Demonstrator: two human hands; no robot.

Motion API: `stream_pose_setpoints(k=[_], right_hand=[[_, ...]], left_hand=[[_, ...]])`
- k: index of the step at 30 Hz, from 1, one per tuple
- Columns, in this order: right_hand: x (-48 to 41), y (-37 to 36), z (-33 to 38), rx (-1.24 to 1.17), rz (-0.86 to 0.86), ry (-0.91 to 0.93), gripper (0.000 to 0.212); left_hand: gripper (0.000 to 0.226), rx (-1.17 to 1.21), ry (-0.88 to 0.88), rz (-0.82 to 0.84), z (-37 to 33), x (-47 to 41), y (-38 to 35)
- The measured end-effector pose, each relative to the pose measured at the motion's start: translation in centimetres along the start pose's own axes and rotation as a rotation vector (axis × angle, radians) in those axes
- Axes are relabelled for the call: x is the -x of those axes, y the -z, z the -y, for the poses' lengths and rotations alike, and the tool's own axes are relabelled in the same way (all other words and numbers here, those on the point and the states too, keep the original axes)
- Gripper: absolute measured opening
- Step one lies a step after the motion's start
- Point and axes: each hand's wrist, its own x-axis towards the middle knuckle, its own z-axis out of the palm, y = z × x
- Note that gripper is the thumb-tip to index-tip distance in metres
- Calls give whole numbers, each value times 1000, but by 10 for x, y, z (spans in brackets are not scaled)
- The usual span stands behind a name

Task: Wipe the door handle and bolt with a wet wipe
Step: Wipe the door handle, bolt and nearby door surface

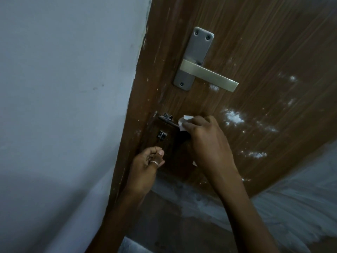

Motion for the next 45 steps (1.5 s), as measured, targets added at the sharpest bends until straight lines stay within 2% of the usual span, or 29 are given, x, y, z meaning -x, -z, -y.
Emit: stream_pose_setpoints(k=[3, 7, 10, 13, 17, 24, 27, 35, 40, 45], right_hand=[[9, 6, 3, 35, -23, -57, 48], [19, 17, -2, 26, 43, -161, 41], [22, 28, -12, -48, -57, -200, 46], [12, 22, -9, -81, -164, -81, 38], [2, 3, -12, 107, -37, 91, 40], [-2, 8, -21, 228, 5, 218, 48], [0, 7, -21, 224, 20, 203, 49], [12, 7, -18, 114, -53, -1, 39], [-17, 5, 7, -125, -204, 71, 41], [-46, -9, 40, -93, -130, 116, 40]], left_hand=[[16, -1, 0, -1, 1, -1, 1], [15, -9, 6, 13, 3, 0, 3], [14, -7, 4, 29, 1, 0, 2], [15, 11, 8, 21, 0, 0, 2], [17, 18, -7, 20, -2, 2, 1], [17, 14, -13, 23, -1, 3, 2], [16, 14, -23, 10, 1, 1, 0], [15, -12, -33, 0, -2, 3, 0], [18, -22, -13, -1, -2, 2, 0], [22, -34, -27, -12, -4, 3, -2]])
